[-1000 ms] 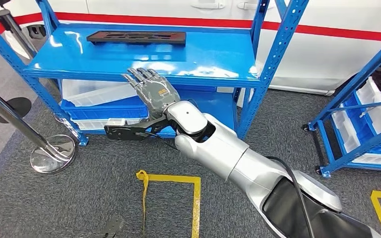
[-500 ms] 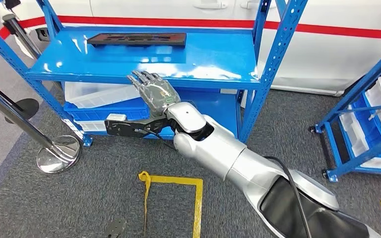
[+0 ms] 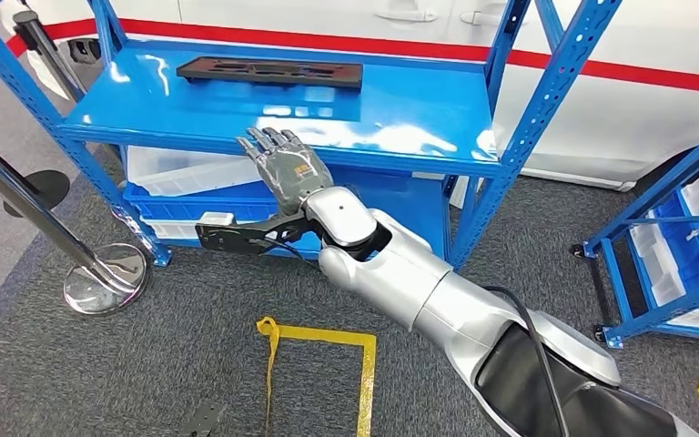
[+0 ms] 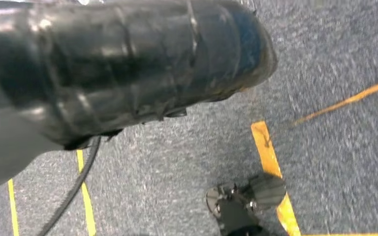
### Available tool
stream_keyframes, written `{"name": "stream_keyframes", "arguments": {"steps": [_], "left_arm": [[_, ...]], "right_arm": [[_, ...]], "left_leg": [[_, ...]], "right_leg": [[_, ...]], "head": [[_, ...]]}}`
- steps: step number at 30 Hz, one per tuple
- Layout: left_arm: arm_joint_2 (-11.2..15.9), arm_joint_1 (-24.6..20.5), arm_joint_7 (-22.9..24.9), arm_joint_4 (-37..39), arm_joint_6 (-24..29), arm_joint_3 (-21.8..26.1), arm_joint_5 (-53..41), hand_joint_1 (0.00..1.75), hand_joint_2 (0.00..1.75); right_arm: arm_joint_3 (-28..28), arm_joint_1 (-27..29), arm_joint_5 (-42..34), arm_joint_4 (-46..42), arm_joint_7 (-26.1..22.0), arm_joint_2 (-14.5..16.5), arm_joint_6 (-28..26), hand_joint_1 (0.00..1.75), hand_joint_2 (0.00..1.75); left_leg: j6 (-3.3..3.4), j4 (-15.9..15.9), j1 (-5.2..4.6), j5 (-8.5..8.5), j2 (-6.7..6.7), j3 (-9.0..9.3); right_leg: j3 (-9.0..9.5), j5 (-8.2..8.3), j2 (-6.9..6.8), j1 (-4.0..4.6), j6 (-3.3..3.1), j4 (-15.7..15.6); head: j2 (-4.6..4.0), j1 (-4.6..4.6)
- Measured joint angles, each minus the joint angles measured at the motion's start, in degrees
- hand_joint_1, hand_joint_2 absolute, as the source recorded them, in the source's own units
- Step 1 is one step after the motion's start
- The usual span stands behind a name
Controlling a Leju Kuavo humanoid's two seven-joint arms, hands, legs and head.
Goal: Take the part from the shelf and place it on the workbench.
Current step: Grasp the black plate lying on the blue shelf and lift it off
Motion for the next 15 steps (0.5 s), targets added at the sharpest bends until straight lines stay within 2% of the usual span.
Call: {"name": "stream_keyframes", "arguments": {"steps": [1, 2, 3, 4, 6, 7, 8, 10, 12, 13, 15], "left_arm": [[0.04, 0.0, 0.0, 0.0, 0.04, 0.0, 0.01, 0.0, 0.0], [0.09, 0.02, 0.0, 0.0, 0.08, 0.0, 0.02, 0.0, 0.0], [0.13, 0.05, 0.0, 0.0, 0.11, 0.0, 0.03, 0.0, 0.0], [0.14, 0.07, 0.0, 0.0, 0.13, 0.0, 0.04, 0.0, 0.0], [0.14, 0.1, 0.0, 0.0, 0.1, 0.0, 0.05, 0.0, 0.0], [0.1, 0.06, 0.0, 0.0, 0.08, 0.0, 0.05, 0.0, 0.0], [0.06, 0.02, 0.0, 0.0, 0.07, 0.0, 0.06, 0.0, 0.0], [-0.01, -0.01, 0.01, 0.0, 0.08, 0.0, 0.07, 0.0, 0.0], [0.14, 0.13, 0.04, 0.0, 0.1, 0.0, 0.06, 0.0, 0.0], [0.2, 0.17, 0.06, 0.0, 0.1, 0.0, 0.05, 0.0, 0.0], [0.26, 0.22, 0.1, 0.01, 0.08, 0.0, 0.04, 0.0, 0.0]], "right_arm": [[0.0, 0.05, 0.2, 0.1, 0.04, -0.02, 0.03, 0.0, 1.75], [0.0, 0.16, 0.39, 0.22, 0.1, -0.05, 0.06, 0.0, 1.75], [0.0, 0.26, 0.59, 0.36, 0.16, -0.08, 0.07, 0.0, 1.75], [0.0, 0.3, 0.85, 0.48, 0.21, -0.1, 0.05, 0.0, 1.75], [0.0, 0.19, 1.47, 0.6, 0.38, -0.12, 0.0, 0.0, 1.75], [0.0, 0.03, 1.81, 0.61, 0.52, -0.12, -0.02, 0.0, 1.75], [0.0, -0.13, 2.13, 0.64, 0.69, -0.12, -0.02, 0.0, 1.75], [0.0, -0.39, 2.55, 0.75, 0.99, -0.21, -0.02, 0.0, 1.75], [-0.03, -0.48, 2.69, 0.85, 1.26, -0.37, -0.03, 0.0, 1.75], [-0.04, -0.61, 2.71, 0.88, 1.41, -0.43, -0.04, 0.0, 1.75], [-0.06, -0.84, 2.73, 0.93, 1.58, -0.45, -0.05, 0.0, 1.75]], "left_leg": [[0.22, 0.01, -0.09, -0.2, -0.04, 0.23], [0.35, 0.02, -0.18, -0.41, -0.11, 0.47], [0.41, 0.04, -0.27, -0.64, -0.22, 0.76], [0.4, 0.07, -0.35, -0.89, -0.37, 1.11], [0.28, 0.09, -0.47, -1.47, -0.65, 1.9], [0.13, 0.17, -0.58, -1.75, -0.77, 2.13], [-0.07, 0.19, -0.57, -1.93, -0.85, 2.2], [-0.6, 0.15, -0.45, -2.07, -0.93, 2.09], [-1.13, 0.39, -0.33, -2.39, -0.84, 1.96], [-1.41, 1.47, -0.32, -3.0, -0.77, 1.52], [-2.02, 7.26, -0.1, -5.44, -0.61, -1.39]], "right_leg": [[-2.31, -1.26, 0.0, 0.01, -0.02, 4.01], [-4.28, -1.76, 0.0, 0.01, -0.08, 6.97], [-5.39, -1.13, 0.0, 0.02, -0.21, 7.97], [-5.35, 0.6, 0.02, 0.07, -0.44, 6.62], [-2.56, 5.52, 0.13, 0.37, -1.26, -1.02], [-0.94, 7.09, 0.2, 0.56, -1.7, -4.79], [0.2, 7.88, 0.23, 0.73, -2.02, -7.35], [0.93, 7.74, 0.25, 0.98, -2.29, -8.91], [1.46, 7.87, 0.2, 0.71, -2.45, -9.61], [1.86, 7.91, 0.15, 0.47, -2.6, -9.99], [2.55, 7.74, 0.06, 0.22, -2.9, -10.41]], "head": [[0.0, -0.01], [0.0, -0.01], [0.0, 0.0], [0.0, 0.0], [0.0, -0.01], [0.0, -0.05], [0.0, -0.09], [0.0, -0.15], [0.0, -0.15], [0.0, -0.21], [0.0, -0.27]]}}
